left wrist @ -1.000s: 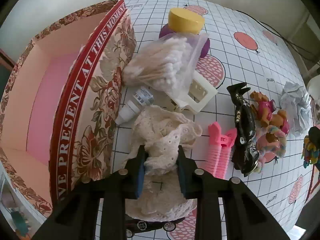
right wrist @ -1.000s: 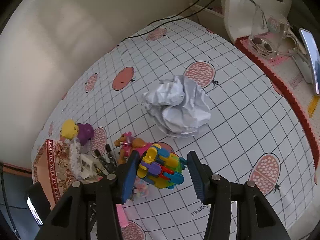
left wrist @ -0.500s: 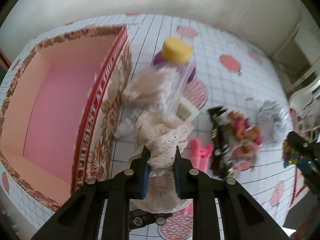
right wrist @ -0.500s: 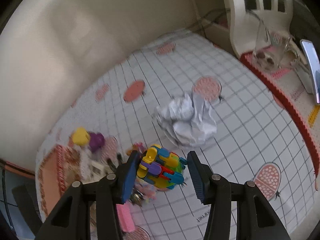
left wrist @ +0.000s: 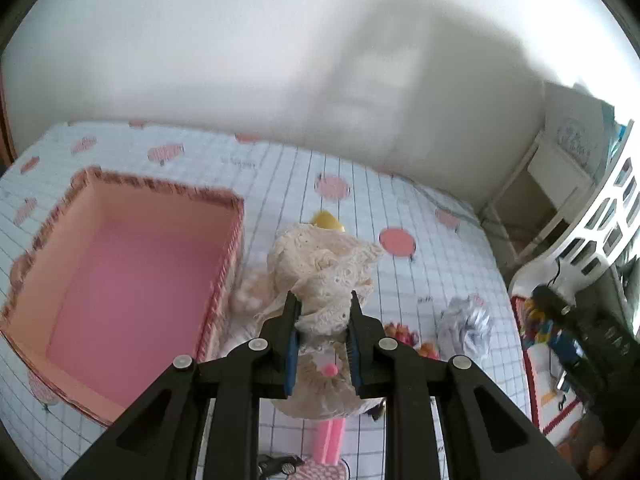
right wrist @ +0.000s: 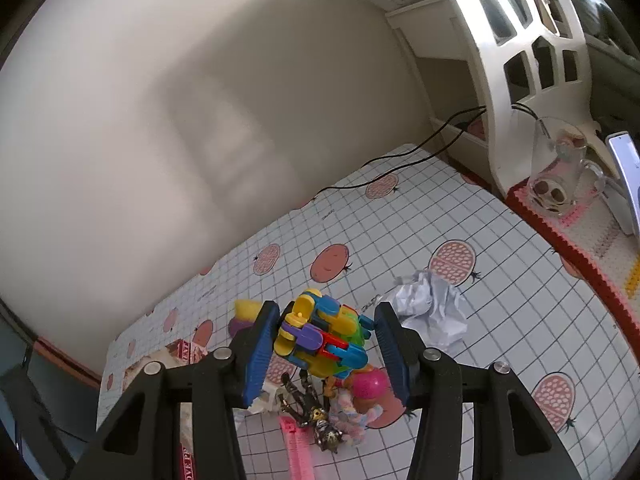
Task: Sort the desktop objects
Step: 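Lift the lace cloth and block cube and carry both over the pink box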
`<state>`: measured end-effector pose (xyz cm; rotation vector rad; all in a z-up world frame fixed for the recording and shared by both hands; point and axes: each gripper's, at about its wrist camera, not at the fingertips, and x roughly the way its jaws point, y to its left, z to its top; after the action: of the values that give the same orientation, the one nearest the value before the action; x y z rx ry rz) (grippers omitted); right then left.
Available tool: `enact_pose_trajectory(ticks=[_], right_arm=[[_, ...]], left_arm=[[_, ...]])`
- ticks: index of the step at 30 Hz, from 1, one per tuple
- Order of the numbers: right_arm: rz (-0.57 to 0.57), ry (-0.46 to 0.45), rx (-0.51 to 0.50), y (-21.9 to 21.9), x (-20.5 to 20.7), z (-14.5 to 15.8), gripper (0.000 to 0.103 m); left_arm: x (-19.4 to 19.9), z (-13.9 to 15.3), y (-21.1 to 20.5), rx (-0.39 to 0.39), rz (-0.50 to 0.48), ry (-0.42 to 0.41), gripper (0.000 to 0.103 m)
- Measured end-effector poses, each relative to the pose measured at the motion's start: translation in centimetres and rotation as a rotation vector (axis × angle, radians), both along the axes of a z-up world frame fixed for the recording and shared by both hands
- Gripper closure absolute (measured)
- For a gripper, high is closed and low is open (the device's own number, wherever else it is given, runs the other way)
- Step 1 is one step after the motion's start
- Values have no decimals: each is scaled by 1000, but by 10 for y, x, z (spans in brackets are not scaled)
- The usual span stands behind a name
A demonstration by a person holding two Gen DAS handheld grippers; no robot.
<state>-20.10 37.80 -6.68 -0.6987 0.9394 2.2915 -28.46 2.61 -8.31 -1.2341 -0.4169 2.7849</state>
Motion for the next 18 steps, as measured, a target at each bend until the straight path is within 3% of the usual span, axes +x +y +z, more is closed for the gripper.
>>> enact_pose_trajectory(ticks=[5,18], right_arm=[[58,-21,6,-15,-16,-3,51],[282,-11,54,-93,-64,-7,51]], left_arm=[[7,17,-15,5,39,51,82],[14,27,-111,24,310,37,82]])
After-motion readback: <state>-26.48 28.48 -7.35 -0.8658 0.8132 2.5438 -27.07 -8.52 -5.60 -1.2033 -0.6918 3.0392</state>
